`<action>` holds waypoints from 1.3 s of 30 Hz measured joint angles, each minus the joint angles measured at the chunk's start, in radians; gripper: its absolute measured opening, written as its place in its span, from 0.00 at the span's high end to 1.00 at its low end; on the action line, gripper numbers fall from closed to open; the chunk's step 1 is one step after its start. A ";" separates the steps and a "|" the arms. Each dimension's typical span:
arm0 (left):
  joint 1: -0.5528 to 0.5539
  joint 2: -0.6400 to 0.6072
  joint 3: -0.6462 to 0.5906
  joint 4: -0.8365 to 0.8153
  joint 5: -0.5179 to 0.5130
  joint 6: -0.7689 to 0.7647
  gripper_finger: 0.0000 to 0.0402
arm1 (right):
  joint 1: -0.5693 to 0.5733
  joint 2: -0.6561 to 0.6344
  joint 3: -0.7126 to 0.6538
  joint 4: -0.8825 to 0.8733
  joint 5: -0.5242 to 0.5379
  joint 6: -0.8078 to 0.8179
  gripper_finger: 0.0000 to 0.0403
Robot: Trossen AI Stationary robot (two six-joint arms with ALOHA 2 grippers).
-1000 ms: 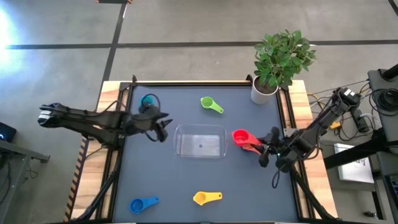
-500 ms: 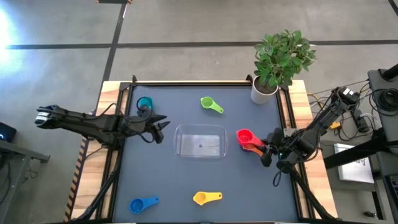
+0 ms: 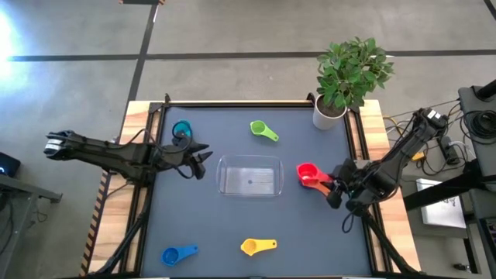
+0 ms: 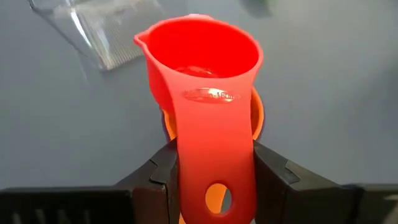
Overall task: Nest measuring cups in basket
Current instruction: Stack the red measuring cup on top of the orange measuring cup, then stack the light blue measuring cup on top of the red measuring cup
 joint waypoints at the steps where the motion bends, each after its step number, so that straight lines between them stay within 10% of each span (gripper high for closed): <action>1: 0.000 0.002 0.000 0.000 0.000 0.000 0.69 | 0.000 0.011 -0.005 -0.010 -0.013 0.016 0.69; 10: 0.000 0.010 0.000 0.008 0.000 0.000 0.69 | 0.011 0.145 -0.009 -0.081 -0.063 0.120 0.70; 27: 0.000 0.044 0.000 0.035 -0.001 0.000 0.69 | 0.011 0.174 0.108 -0.053 -0.096 0.011 0.40; 39: 0.001 0.054 0.000 0.035 -0.001 0.000 0.69 | 0.010 0.176 0.114 -0.326 -0.079 0.324 0.53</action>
